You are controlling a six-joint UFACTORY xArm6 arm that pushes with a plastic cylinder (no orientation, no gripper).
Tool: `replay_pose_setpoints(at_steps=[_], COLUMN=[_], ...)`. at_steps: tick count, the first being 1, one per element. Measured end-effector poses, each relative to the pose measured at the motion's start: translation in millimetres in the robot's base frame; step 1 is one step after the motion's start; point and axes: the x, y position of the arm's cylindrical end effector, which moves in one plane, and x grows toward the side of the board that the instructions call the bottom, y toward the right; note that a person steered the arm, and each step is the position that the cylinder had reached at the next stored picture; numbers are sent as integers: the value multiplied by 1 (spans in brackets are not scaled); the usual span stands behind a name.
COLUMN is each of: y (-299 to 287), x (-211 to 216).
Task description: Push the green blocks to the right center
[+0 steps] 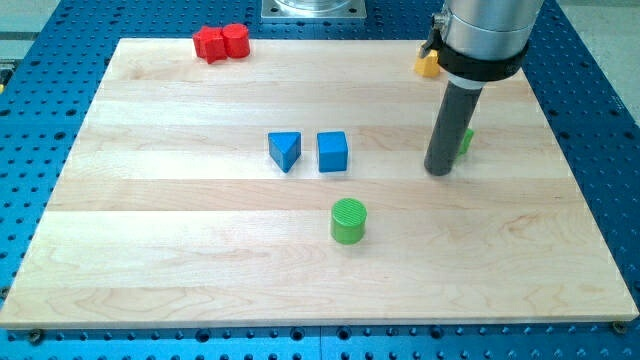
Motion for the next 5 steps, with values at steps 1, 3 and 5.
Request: replay_pose_setpoints(at_steps=[1, 3, 5], y=[-39, 29, -8], x=[-4, -39, 71])
